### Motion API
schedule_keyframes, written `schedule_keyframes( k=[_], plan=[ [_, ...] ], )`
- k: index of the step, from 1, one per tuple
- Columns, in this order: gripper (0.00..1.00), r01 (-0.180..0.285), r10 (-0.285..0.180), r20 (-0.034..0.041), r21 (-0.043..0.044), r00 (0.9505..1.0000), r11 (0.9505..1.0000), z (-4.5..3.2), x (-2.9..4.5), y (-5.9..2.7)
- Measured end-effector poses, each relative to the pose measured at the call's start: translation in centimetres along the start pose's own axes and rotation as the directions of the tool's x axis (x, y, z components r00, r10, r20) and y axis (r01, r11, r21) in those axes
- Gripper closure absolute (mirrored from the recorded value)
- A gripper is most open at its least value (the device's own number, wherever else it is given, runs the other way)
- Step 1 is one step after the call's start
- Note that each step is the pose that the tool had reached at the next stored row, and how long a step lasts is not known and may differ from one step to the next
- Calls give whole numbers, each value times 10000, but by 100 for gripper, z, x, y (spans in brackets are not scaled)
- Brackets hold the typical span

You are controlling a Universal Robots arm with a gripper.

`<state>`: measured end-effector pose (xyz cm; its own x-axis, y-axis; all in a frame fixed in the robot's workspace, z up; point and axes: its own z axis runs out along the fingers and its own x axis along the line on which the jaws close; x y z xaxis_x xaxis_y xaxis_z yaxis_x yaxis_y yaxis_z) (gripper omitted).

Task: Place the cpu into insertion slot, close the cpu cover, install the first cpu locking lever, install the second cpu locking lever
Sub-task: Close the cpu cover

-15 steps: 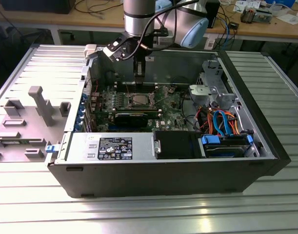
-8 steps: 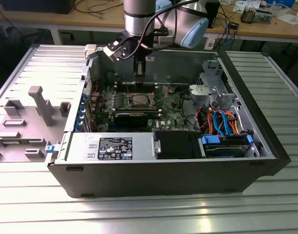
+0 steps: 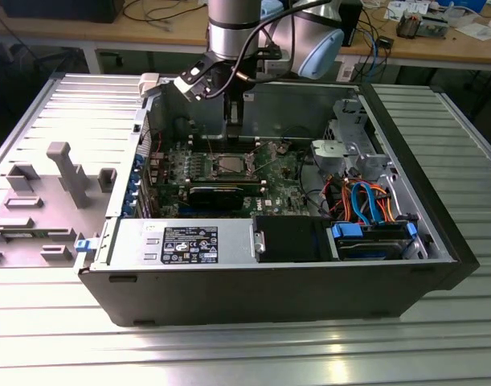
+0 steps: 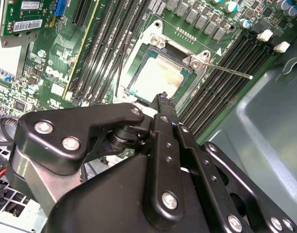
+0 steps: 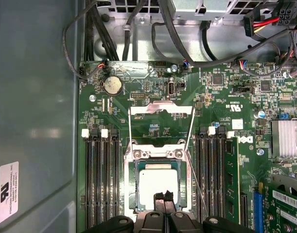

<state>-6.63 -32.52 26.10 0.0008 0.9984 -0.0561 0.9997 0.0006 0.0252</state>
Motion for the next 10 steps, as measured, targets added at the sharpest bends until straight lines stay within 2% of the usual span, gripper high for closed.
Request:
schedule_keyframes(
  k=[10],
  plan=[
    [89, 1, -1, 0, 0, 10000, 10000, -69, -4, 2]
  ],
)
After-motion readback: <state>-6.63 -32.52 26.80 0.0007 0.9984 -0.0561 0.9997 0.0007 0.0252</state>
